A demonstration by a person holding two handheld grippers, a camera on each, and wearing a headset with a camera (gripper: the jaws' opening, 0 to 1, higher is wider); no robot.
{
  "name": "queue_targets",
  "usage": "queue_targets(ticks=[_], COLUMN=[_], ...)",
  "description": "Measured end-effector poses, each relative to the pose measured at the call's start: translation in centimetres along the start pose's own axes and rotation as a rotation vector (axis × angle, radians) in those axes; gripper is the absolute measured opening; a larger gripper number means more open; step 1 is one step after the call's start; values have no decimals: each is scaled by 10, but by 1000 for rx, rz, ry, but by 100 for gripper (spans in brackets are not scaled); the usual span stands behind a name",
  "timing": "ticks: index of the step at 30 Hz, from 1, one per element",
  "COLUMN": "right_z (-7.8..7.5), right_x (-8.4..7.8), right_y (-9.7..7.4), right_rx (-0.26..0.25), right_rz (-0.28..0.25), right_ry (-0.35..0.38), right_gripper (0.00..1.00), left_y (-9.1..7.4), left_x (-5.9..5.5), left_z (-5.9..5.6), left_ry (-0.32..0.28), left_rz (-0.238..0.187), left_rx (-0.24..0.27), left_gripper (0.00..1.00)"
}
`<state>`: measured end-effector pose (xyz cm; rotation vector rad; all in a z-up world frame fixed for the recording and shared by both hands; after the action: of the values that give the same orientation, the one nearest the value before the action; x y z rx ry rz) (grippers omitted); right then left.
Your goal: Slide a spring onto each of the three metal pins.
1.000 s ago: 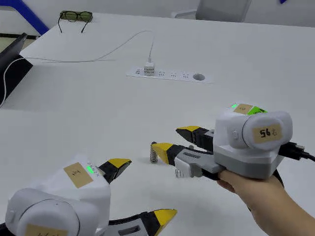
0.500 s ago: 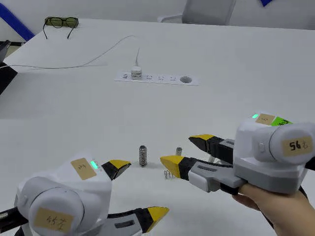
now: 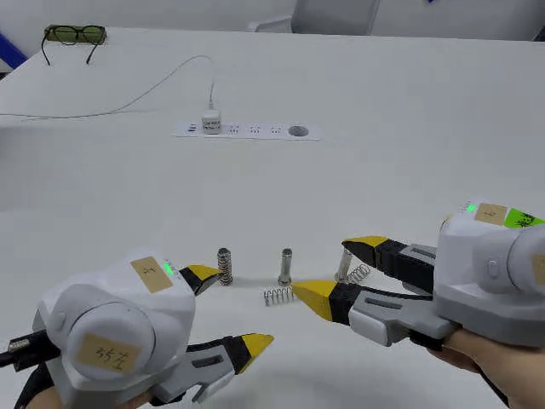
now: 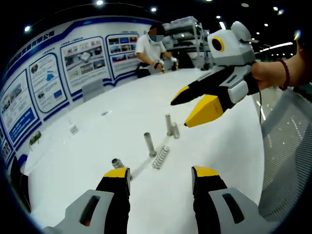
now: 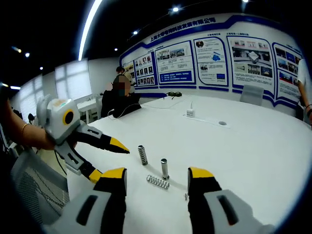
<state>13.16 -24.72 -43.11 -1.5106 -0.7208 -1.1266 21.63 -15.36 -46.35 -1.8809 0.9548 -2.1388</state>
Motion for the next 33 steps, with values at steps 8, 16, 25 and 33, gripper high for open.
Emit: queue_targets(ticks=[8, 16, 25, 33], right_z=[-10, -15, -18, -19], right_x=[-10, -18, -26, -32], right_y=[-13, -26, -35, -41], right_rx=[7, 9, 8, -4], right_rz=[8, 17, 32, 37], right_ry=[38, 13, 12, 41], right_gripper=[52, 54, 61, 63], left_y=[17, 36, 51, 57], left_x=[0, -6, -16, -20], left_z=[6, 13, 17, 20], left_ry=[10, 12, 10, 5], left_rz=[13, 35, 77, 81], left_rx=[-36, -77, -95, -103], left_gripper=[50, 43, 36, 29])
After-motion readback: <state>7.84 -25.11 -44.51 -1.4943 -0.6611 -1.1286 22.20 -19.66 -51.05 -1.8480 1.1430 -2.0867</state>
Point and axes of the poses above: the centre of the closed fingertips' face, and the gripper's own axes: y roughly forward along the fingers, z roughly to its left, x roughly out of its top, the point moved 4 cm from there along -y, roughly backward along the fingers, and after that the axes turned 13 degrees about -x, right-handed, at the moved point
